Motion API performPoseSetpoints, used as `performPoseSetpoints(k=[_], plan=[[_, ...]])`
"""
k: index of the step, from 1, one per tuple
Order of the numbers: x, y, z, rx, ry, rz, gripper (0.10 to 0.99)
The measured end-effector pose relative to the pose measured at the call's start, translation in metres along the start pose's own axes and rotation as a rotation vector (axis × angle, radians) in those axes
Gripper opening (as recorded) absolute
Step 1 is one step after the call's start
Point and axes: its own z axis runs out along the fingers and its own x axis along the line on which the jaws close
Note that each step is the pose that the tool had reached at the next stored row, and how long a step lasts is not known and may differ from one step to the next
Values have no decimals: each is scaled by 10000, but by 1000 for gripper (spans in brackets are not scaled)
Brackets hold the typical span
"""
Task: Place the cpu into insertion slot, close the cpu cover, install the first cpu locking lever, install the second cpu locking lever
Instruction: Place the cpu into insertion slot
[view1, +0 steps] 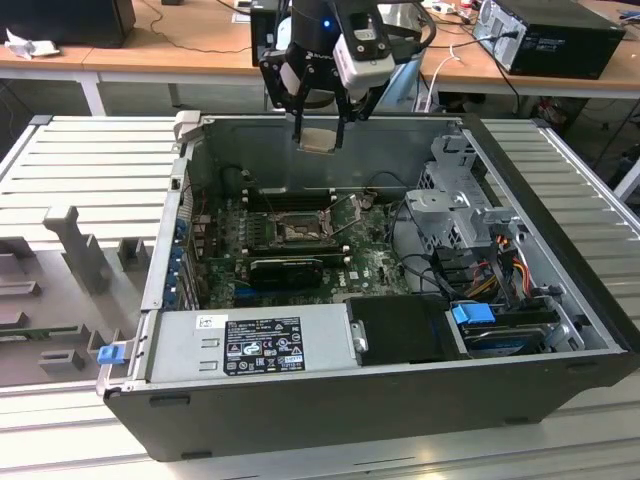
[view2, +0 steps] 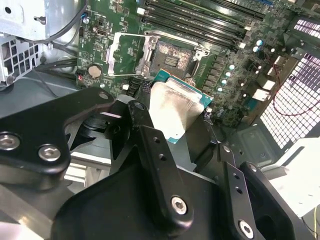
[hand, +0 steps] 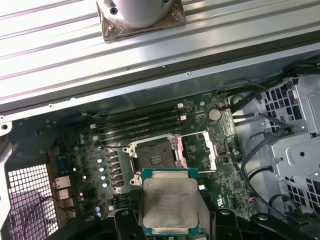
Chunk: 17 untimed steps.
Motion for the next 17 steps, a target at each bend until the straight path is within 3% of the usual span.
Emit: performPoseSetpoints(k=[9, 17], plan=[[0, 0, 0, -5, -21, 235, 529], [0, 0, 2, -9, -92, 1012, 529]])
